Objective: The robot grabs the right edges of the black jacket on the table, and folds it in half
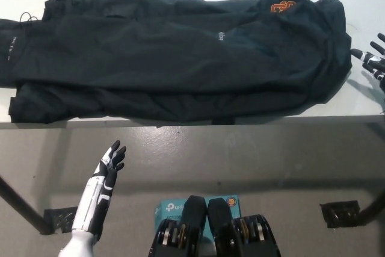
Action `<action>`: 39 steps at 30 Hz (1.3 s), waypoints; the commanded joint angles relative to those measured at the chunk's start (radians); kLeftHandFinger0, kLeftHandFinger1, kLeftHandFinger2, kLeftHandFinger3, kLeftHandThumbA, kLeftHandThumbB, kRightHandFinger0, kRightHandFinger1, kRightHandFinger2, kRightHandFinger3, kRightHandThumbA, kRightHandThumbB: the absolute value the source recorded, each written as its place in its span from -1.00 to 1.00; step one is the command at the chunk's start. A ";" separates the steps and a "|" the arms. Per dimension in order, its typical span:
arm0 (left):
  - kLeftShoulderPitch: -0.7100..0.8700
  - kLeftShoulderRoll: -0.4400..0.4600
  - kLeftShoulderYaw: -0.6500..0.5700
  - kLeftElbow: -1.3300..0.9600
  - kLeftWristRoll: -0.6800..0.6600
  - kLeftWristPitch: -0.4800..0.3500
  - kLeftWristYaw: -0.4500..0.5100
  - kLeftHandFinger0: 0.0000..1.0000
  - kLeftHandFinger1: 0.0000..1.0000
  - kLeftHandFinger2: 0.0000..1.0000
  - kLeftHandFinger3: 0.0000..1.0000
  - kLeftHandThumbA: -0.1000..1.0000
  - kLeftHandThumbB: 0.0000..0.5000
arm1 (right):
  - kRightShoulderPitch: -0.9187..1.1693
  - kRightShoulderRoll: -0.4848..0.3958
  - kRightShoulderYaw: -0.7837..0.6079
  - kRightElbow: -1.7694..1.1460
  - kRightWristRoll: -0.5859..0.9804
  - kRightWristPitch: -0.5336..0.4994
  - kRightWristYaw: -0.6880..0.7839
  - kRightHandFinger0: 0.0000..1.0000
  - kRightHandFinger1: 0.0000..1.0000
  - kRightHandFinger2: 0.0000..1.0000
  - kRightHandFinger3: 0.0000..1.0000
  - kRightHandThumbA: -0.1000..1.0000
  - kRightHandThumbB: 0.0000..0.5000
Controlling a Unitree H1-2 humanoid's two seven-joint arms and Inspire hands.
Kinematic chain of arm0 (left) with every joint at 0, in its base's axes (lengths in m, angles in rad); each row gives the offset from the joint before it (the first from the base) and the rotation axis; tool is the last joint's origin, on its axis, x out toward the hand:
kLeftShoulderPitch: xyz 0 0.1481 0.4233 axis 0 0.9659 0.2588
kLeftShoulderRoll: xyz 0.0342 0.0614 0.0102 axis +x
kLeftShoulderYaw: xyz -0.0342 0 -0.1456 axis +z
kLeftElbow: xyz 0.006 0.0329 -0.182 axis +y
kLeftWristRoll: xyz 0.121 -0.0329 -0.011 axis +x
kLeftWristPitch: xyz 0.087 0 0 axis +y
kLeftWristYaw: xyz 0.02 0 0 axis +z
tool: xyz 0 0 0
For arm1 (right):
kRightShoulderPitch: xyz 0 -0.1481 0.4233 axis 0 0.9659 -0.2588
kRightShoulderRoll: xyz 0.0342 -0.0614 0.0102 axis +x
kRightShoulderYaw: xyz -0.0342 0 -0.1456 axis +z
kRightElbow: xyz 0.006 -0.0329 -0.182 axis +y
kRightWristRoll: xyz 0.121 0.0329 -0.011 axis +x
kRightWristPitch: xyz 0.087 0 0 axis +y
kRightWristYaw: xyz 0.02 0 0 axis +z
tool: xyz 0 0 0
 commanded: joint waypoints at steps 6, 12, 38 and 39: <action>-0.011 0.011 0.009 -0.007 0.004 -0.064 0.013 1.00 1.00 1.00 1.00 1.00 0.24 | -0.063 0.022 -0.033 0.106 -0.023 -0.087 0.084 1.00 1.00 1.00 1.00 1.00 0.44; -0.011 0.011 0.006 -0.008 0.013 -0.069 0.016 1.00 1.00 1.00 1.00 1.00 0.23 | -0.080 0.032 -0.041 0.155 -0.027 -0.081 0.099 1.00 1.00 1.00 1.00 1.00 0.51; -0.013 0.010 0.002 0.017 0.032 -0.087 0.020 1.00 1.00 1.00 1.00 1.00 0.40 | -0.174 0.110 -0.190 0.248 0.119 0.037 0.177 1.00 1.00 1.00 1.00 1.00 0.77; -0.014 0.010 0.002 0.017 0.033 -0.087 0.020 1.00 1.00 1.00 1.00 1.00 0.40 | -0.176 0.110 -0.191 0.252 0.118 0.037 0.178 1.00 1.00 1.00 1.00 1.00 0.77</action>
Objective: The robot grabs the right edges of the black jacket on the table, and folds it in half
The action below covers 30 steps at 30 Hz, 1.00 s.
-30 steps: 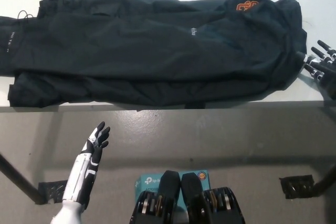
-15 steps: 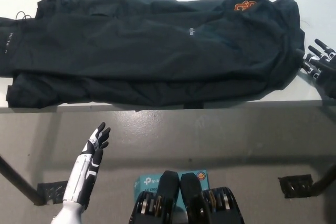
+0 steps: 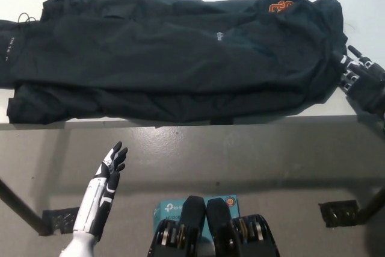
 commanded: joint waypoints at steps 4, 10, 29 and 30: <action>-0.011 0.004 0.006 -0.015 0.010 -0.044 0.019 1.00 1.00 1.00 1.00 1.00 0.42 | -0.104 0.013 -0.003 0.018 0.079 0.023 0.071 1.00 1.00 1.00 1.00 1.00 0.81; -0.019 0.006 0.008 -0.017 -0.004 -0.040 0.010 1.00 1.00 1.00 1.00 1.00 0.37 | -0.121 0.018 0.043 0.032 0.084 0.023 0.056 1.00 1.00 1.00 1.00 1.00 0.68; -0.018 0.013 0.021 -0.018 -0.029 -0.045 0.008 1.00 1.00 1.00 1.00 1.00 0.30 | -0.168 0.164 0.092 0.014 -0.182 -0.154 -0.376 -1.00 -0.48 0.61 -0.04 -1.00 -0.54; -0.012 0.014 0.021 -0.020 -0.029 -0.045 0.007 1.00 1.00 1.00 1.00 1.00 0.29 | -0.157 0.167 0.091 0.004 -0.183 -0.159 -0.371 -1.00 -0.48 0.61 0.02 -1.00 -0.57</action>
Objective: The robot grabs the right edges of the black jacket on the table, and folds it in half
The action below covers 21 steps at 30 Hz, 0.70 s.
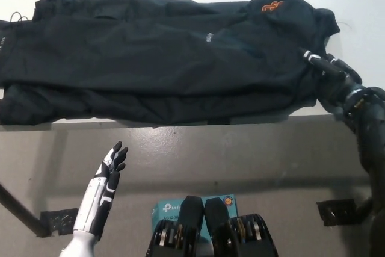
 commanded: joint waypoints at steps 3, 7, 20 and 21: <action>-0.011 0.014 0.019 -0.030 -0.025 -0.032 0.005 1.00 1.00 1.00 1.00 1.00 0.34 | -0.058 0.058 0.020 -0.086 -0.116 -0.099 -0.170 -1.00 -0.46 0.68 -0.03 -1.00 -0.62; -0.014 0.014 0.013 -0.024 -0.025 -0.033 -0.001 1.00 1.00 1.00 1.00 1.00 0.33 | -0.058 0.063 -0.043 -0.075 -0.086 -0.140 -0.201 -1.00 -0.33 0.71 0.96 -1.00 -0.68; -0.037 0.018 0.021 -0.015 -0.023 -0.037 0.002 1.00 1.00 1.00 1.00 1.00 0.18 | -0.083 0.033 -0.134 -0.076 -0.065 -0.248 -0.202 -1.00 -0.20 0.67 1.00 -1.00 -0.73; -0.039 0.019 0.022 -0.010 -0.032 -0.043 -0.002 1.00 1.00 1.00 1.00 1.00 0.16 | -0.099 0.011 -0.148 -0.070 -0.057 -0.251 -0.204 -1.00 -0.16 0.75 1.00 -1.00 -0.68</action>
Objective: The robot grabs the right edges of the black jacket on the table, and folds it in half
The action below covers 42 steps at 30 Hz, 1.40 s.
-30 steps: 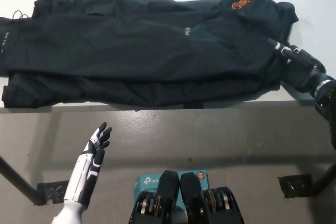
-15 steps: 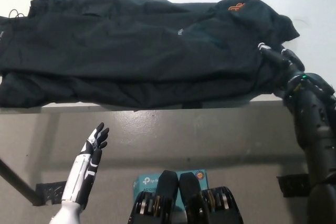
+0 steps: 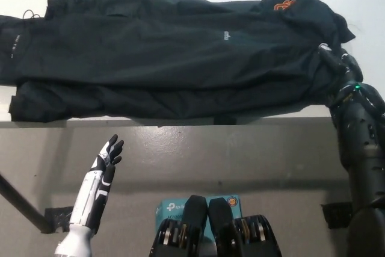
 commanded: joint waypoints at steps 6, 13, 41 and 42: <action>-0.012 0.013 0.008 -0.013 -0.017 -0.041 0.002 1.00 1.00 1.00 1.00 0.99 0.14 | -0.102 -0.072 -0.052 -0.062 0.013 -0.069 -0.022 -1.00 -0.26 0.60 1.00 -1.00 -0.72; -0.011 0.015 0.001 -0.021 -0.006 -0.040 -0.002 1.00 1.00 1.00 1.00 1.00 0.13 | -0.118 -0.154 -0.075 -0.118 0.020 -0.046 -0.007 -1.00 -0.43 0.62 0.97 -1.00 -0.81; 0.035 0.020 0.002 -0.070 -0.021 -0.027 -0.012 1.00 1.00 1.00 1.00 1.00 0.21 | -0.395 -0.179 0.303 -0.301 -0.170 0.041 0.098 -0.94 -0.02 0.52 0.63 -1.00 -0.45; 0.035 0.021 0.002 -0.071 -0.021 -0.028 -0.012 1.00 1.00 1.00 1.00 1.00 0.21 | -0.405 -0.174 0.337 -0.304 -0.189 0.048 0.108 -0.86 0.09 0.68 0.69 -1.00 -0.41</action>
